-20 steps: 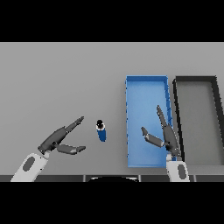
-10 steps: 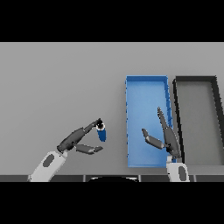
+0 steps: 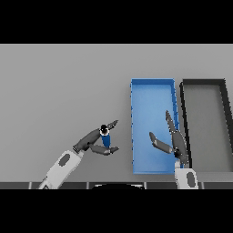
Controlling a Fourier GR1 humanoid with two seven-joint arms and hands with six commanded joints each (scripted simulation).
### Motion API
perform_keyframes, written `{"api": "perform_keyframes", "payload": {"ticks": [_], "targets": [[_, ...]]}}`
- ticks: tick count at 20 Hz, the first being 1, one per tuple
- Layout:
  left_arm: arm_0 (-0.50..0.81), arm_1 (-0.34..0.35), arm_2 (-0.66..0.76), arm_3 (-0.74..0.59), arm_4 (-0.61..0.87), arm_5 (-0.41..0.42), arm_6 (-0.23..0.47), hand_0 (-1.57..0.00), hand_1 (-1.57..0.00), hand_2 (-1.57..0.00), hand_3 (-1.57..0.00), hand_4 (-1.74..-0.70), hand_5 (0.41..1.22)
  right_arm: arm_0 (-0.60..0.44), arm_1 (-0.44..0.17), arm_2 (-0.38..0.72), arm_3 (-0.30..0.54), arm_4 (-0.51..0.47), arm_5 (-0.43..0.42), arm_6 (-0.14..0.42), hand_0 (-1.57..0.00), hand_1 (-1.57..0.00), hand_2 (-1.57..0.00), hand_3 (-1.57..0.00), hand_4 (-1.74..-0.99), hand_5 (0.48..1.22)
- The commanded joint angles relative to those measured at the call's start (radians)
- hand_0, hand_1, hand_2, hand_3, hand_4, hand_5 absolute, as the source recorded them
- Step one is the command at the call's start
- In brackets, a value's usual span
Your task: Pick up the blue pipe and place it into the blue bin.
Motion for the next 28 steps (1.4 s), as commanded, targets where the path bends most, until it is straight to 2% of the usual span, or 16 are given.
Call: {"api": "perform_keyframes", "payload": {"ticks": [1, 2, 4, 5, 6, 8, 9, 11, 12, 15, 20, 23, 28], "targets": [[0.001, -0.013, 0.002, 0.008, 0.006, 0.003, -0.013, 0.0, 0.0, -0.04, -0.01, -1.24, 0.558, 0.011, -0.002, -0.002, -0.003, -0.002, 0.001, -0.009, 0.0, 0.0, 0.0, 0.0, -1.204, 0.605], [0.002, -0.021, 0.009, 0.008, 0.016, 0.008, -0.016, 0.0, -0.04, -0.11, -0.04, -1.27, 0.585, 0.02, -0.006, 0.001, -0.001, 0.008, 0.0, -0.017, 0.0, 0.0, 0.0, 0.0, -1.196, 0.603], [0.006, -0.041, 0.005, 0.014, 0.011, 0.024, -0.014, -0.1, -0.26, -0.36, -0.22, -1.32, 0.651, 0.037, -0.006, 0.005, -0.015, 0.001, 0.008, -0.028, 0.0, 0.0, 0.0, 0.0, -1.198, 0.605], [0.009, -0.06, 0.01, 0.027, 0.031, 0.017, -0.007, -0.29, -0.46, -0.54, -0.49, -1.34, 0.765, 0.031, 0.0, 0.009, -0.025, 0.002, 0.005, -0.014, 0.0, 0.0, 0.0, 0.0, -1.199, 0.605], [0.005, -0.063, 0.02, 0.028, 0.042, 0.02, 0.0, -0.5, -0.68, -0.73, -0.7, -1.42, 0.856, 0.028, 0.005, 0.011, -0.019, 0.009, -0.002, -0.011, 0.0, 0.0, 0.0, 0.0, -1.196, 0.604], [0.007, -0.071, 0.001, 0.012, 0.023, 0.02, 0.006, -0.89, -1.0, -1.03, -1.01, -1.53, 0.988, 0.02, 0.002, 0.003, -0.009, 0.0, 0.002, -0.009, 0.0, 0.0, 0.0, 0.0, -1.195, 0.604], [0.022, -0.065, -0.011, 0.011, 0.021, 0.009, -0.038, -1.02, -1.11, -1.14, -1.1, -1.57, 1.034, 0.029, 0.004, 0.006, -0.011, -0.001, 0.003, -0.019, 0.0, 0.0, 0.0, 0.0, -1.196, 0.604], [0.017, -0.067, -0.031, 0.013, -0.002, 0.03, -0.068, -1.22, -1.28, -1.3, -1.22, -1.63, 1.101, 0.007, 0.003, 0.004, -0.008, 0.001, 0.0, 0.003, 0.0, 0.0, 0.0, 0.0, -1.195, 0.603], [0.022, -0.07, -0.034, 0.008, -0.006, 0.042, -0.073, -1.29, -1.34, -1.35, -1.27, -1.65, 1.125, 0.007, 0.002, 0.003, 0.006, 0.002, 0.002, -0.006, 0.0, 0.0, 0.0, 0.0, -1.191, 0.602], [0.022, -0.076, -0.026, -0.02, -0.002, 0.067, -0.078, -1.43, -1.45, -1.46, -1.38, -1.69, 1.172, 0.019, 0.005, 0.011, 0.003, 0.009, 0.003, -0.014, 0.0, 0.0, 0.0, 0.0, -1.189, 0.601], [0.003, -0.106, -0.032, -0.126, 0.019, 0.088, -0.08, -1.52, -1.53, -1.53, -1.45, -1.73, 1.205, 0.012, -0.011, -0.009, 0.005, 0.005, -0.002, -0.024, 0.0, 0.0, 0.0, 0.0, -1.18, 0.604], [-0.026, -0.115, -0.04, -0.171, 0.029, 0.084, -0.018, -1.55, -1.55, -1.55, -1.48, -1.73, 1.213, 0.006, -0.011, -0.011, -0.001, 0.007, -0.007, -0.018, 0.0, 0.0, 0.0, 0.0, -1.157, 0.6], [-0.033, -0.102, -0.059, -0.229, 0.018, 0.087, 0.057, -1.56, -1.56, -1.56, -1.49, -1.74, 1.218, 0.023, -0.023, -0.018, -0.01, 0.001, 0.001, -0.054, 0.0, 0.0, 0.0, 0.0, -1.133, 0.606]]}}
